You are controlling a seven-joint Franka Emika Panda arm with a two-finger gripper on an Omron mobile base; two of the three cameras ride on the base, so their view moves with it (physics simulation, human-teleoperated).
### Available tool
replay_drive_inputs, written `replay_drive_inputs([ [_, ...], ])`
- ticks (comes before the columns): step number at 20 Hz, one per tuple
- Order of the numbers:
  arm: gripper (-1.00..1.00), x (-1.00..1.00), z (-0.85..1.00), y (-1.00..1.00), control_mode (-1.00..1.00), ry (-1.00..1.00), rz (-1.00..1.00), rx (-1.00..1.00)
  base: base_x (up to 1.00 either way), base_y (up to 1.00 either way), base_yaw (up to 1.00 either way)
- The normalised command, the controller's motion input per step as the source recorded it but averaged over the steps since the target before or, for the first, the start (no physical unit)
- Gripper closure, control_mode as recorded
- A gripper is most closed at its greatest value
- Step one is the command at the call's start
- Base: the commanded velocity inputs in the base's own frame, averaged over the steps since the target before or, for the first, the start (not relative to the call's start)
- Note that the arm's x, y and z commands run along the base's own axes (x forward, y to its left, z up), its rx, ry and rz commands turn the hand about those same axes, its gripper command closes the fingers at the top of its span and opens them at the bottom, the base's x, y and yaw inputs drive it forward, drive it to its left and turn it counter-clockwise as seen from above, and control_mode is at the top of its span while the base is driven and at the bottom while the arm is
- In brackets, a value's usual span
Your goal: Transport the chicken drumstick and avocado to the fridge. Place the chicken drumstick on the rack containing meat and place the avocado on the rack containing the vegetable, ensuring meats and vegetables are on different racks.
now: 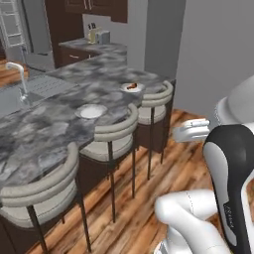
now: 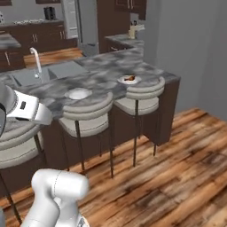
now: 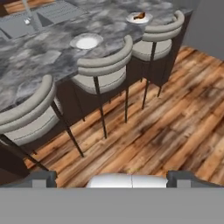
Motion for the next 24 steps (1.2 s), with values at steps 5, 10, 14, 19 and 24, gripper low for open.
replay_drive_inputs([
  [5,-1.00,0.00,0.00,0.00,1.00,0.00,0.00,0.00,1.00,-0.98,0.40],
  [10,-1.00,0.00,0.00,0.00,1.00,0.00,0.00,0.00,0.95,-0.83,0.54],
  [14,-1.00,0.00,0.00,0.00,1.00,0.00,0.00,0.00,0.69,-0.88,0.54],
  [19,-1.00,0.00,0.00,0.00,1.00,0.00,0.00,0.00,0.34,-0.99,0.46],
  [24,-1.00,0.00,0.00,0.00,1.00,0.00,0.00,0.00,0.01,-1.00,0.38],
])
